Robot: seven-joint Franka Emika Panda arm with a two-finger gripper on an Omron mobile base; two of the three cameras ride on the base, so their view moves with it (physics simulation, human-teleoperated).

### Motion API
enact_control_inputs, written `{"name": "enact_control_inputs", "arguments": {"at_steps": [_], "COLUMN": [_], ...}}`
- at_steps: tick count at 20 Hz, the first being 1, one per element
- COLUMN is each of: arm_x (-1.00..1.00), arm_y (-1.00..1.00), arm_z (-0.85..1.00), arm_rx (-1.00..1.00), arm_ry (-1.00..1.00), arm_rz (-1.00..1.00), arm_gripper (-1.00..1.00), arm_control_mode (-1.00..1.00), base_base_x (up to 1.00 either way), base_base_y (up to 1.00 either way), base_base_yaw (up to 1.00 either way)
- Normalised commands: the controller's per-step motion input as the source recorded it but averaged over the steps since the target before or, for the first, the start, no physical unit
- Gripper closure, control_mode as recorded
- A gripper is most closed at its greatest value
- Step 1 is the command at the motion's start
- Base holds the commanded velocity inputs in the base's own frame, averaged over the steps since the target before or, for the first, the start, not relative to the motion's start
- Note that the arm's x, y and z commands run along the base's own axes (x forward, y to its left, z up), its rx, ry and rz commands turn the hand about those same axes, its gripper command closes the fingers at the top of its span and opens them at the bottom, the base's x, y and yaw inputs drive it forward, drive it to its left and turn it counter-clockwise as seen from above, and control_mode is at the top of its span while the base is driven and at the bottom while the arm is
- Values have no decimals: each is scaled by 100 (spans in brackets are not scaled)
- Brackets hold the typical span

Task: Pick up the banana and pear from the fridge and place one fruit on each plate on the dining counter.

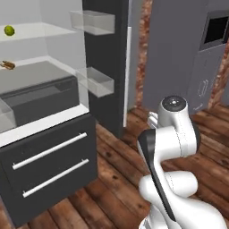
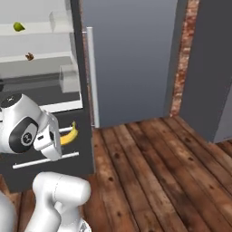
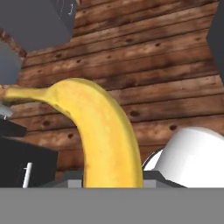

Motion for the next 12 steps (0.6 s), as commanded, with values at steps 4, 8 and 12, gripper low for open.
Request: {"name": "enact_control_inputs", "arguments": {"at_steps": [4,8,12], "arm_x": [0,0,0], "arm_y": [0,0,0], "arm_z": [0,0,0], "arm_rx": [0,0,0], "arm_ry": [0,0,0], "arm_rz": [0,0,0], "arm_gripper": [100,100,100], "arm_control_mode": [100,100,100], "base_base_x": [-46,-47,-57], "base_base_y": [0,0,0], "base_base_yaw": [-51,-46,-40]}}
